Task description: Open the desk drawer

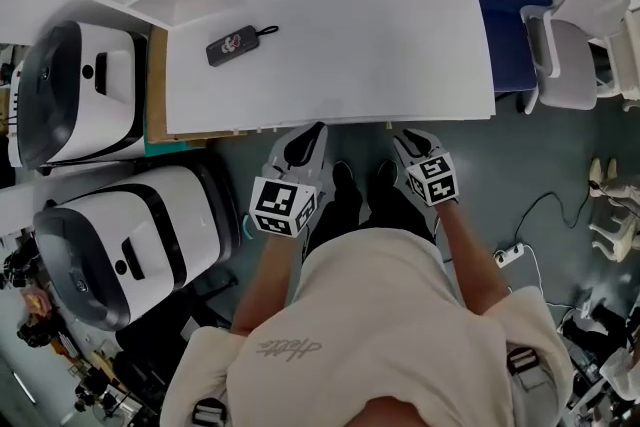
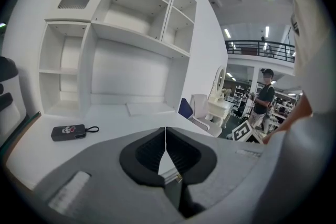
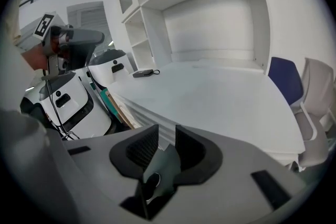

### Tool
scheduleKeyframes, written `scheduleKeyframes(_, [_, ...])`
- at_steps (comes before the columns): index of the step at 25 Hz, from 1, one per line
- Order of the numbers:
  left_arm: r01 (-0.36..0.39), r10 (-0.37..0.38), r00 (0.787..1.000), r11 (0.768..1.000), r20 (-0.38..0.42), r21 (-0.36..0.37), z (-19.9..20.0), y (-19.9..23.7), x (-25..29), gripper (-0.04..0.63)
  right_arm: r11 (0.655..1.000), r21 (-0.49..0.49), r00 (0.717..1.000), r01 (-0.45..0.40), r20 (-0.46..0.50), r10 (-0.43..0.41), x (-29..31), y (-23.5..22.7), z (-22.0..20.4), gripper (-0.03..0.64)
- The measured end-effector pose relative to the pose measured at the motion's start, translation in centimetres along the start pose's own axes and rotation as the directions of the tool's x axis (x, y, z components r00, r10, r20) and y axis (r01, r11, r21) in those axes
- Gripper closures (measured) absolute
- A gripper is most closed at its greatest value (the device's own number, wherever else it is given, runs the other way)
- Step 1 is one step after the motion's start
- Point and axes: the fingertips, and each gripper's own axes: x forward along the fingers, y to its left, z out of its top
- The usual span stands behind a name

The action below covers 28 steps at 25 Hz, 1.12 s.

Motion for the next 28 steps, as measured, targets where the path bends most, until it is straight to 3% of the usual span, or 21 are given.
scheduleKeyframes(13, [0.024, -0.024, 0.996, 1.000, -0.082, -0.003, -1.2, 0.5, 3.8, 0.580, 0.999, 0.049, 0.985, -0.002, -0.172, 0.011, 6.6, -2.0, -6.9, 0.534])
scheduleKeyframes(28, [-0.004, 0.001, 0.988, 1.000, -0.154, -0.022, -3.1, 2.0, 3.7, 0.580, 0.975, 0.221, 0.964, 0.027, -0.262, 0.032, 11.8, -3.3, -10.2, 0.534])
